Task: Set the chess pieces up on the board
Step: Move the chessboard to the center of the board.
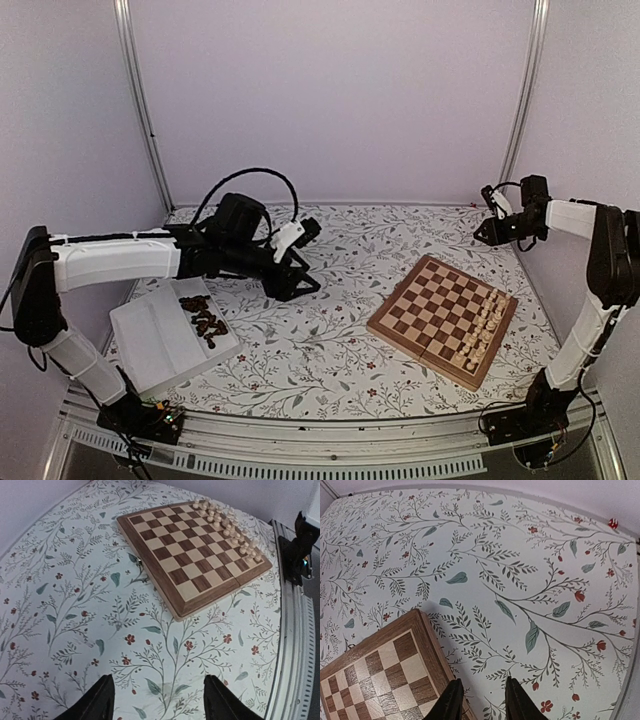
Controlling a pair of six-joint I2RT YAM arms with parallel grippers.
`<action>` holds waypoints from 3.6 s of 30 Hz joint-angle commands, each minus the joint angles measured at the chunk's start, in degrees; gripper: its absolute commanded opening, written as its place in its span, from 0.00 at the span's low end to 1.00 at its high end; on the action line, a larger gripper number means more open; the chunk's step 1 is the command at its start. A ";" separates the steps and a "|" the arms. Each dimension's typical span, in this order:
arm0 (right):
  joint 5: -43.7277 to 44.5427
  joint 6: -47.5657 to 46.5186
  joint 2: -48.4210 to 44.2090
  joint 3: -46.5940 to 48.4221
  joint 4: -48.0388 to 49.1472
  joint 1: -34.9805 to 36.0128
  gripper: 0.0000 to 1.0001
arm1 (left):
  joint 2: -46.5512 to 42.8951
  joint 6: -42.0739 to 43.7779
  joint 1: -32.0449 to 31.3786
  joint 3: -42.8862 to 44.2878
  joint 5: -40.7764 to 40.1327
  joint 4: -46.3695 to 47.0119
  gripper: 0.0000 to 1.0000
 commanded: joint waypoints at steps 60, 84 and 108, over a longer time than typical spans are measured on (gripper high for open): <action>5.85 -2.49 3.83 8.96 -23.27 7.99 0.33 | 23.05 6.17 -29.90 5.74 -8.70 2.78 0.00; 16.21 -14.99 -14.28 -27.51 -15.83 -13.62 0.20 | 21.81 -2.35 -22.91 2.03 -2.56 9.27 0.00; 1.15 -6.66 0.33 -12.92 -14.60 -4.00 0.16 | 18.43 -5.17 -24.51 0.04 -12.32 7.10 0.10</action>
